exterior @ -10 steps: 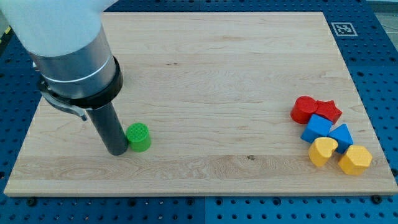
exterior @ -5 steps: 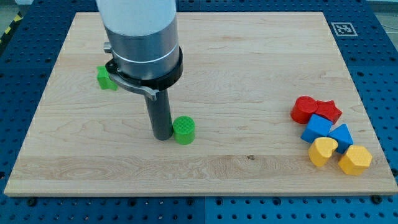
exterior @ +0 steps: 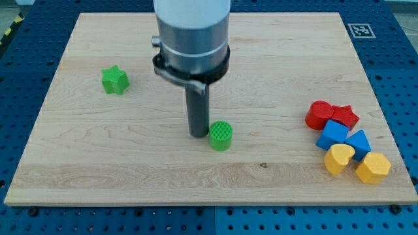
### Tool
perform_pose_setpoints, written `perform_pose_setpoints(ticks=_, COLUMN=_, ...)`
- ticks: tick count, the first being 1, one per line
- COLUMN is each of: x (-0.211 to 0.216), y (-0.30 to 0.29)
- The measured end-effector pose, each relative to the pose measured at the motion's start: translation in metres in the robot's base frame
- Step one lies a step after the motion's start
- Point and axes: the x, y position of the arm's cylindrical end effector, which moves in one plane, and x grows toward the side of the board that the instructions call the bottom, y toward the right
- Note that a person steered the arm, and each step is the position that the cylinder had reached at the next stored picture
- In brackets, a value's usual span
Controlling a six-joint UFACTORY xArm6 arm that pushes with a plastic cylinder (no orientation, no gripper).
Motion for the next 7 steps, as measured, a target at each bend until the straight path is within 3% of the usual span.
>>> perform_pose_setpoints(ticks=1, x=0.006, y=0.030)
perform_pose_setpoints(ticks=5, x=0.025, y=0.047)
perform_pose_setpoints(ticks=6, x=0.026, y=0.046)
perform_pose_setpoints(ticks=7, x=0.032, y=0.010)
